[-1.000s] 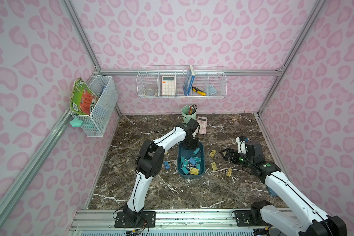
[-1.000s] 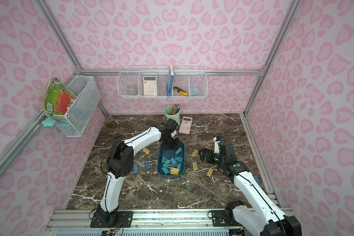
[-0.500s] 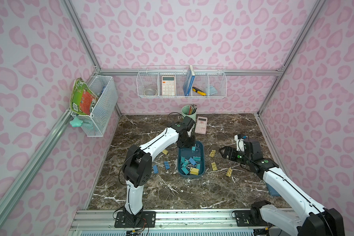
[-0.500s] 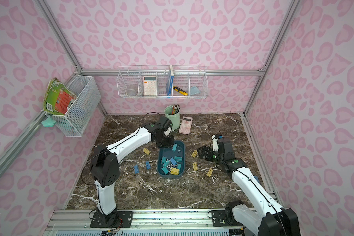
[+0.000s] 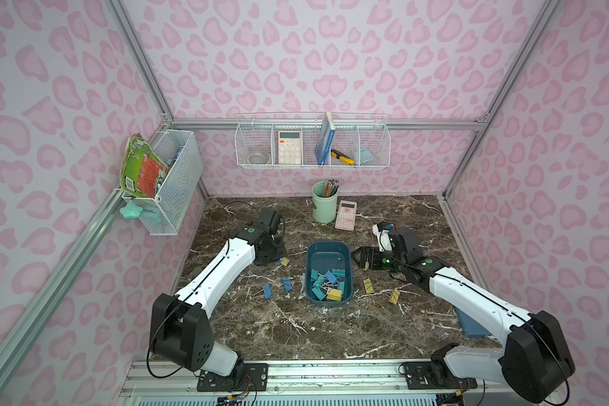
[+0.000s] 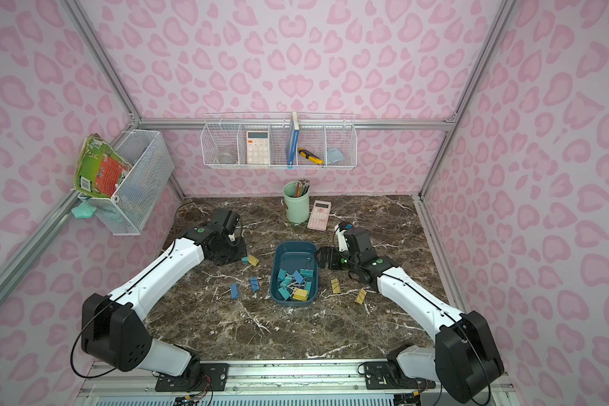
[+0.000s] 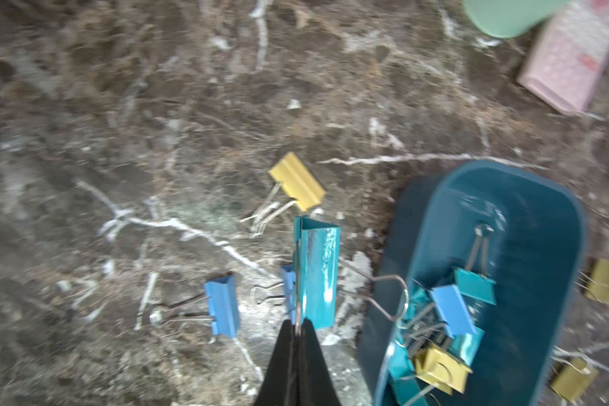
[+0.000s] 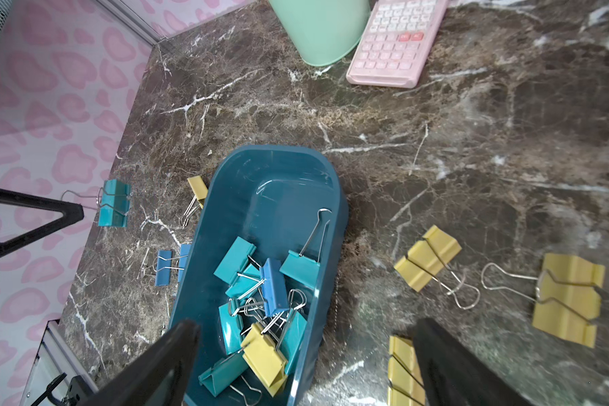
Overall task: Take out the binder clips from the storage box
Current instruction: Place the binder clip at the center of the board.
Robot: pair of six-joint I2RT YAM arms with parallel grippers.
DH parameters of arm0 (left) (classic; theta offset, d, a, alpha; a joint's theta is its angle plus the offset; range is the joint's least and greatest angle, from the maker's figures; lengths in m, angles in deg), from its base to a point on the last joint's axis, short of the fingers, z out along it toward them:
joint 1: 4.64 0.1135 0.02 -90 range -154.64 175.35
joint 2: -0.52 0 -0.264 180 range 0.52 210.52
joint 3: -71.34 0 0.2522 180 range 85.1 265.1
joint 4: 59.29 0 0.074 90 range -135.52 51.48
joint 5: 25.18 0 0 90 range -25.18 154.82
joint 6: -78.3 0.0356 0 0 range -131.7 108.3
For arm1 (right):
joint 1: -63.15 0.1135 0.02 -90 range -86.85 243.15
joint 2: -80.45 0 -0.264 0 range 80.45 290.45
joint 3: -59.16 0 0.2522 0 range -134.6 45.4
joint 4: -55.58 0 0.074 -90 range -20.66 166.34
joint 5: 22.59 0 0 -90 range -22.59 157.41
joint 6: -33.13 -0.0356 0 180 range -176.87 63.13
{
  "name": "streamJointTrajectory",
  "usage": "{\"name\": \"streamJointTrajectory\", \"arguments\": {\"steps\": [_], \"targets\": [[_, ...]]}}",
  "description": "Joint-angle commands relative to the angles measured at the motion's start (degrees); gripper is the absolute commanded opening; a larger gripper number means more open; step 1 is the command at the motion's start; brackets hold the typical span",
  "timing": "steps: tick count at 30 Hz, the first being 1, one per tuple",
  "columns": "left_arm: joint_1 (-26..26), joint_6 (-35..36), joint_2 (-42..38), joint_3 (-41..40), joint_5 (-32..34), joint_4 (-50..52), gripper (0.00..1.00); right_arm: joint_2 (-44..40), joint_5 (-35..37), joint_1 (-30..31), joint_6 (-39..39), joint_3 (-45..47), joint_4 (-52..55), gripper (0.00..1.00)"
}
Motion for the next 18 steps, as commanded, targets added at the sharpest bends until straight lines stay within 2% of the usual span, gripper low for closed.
{"name": "streamJointTrajectory", "arguments": {"steps": [1, 7, 18], "targets": [[3.58, -1.57, -1.06, -2.17, 6.74, 3.82, 0.00, 0.77, 1.20, 0.72, 0.94, -1.50, -0.82, 0.99], [6.05, -2.69, 5.08, -0.42, 13.16, 8.30, 0.00, 0.75, 2.16, 1.43, 0.91, -1.76, 0.32, 0.99], [6.13, -3.27, 16.55, 4.00, 12.15, 6.97, 0.00, -0.67, 3.35, 2.47, 0.85, -1.40, 2.08, 0.99]]}}
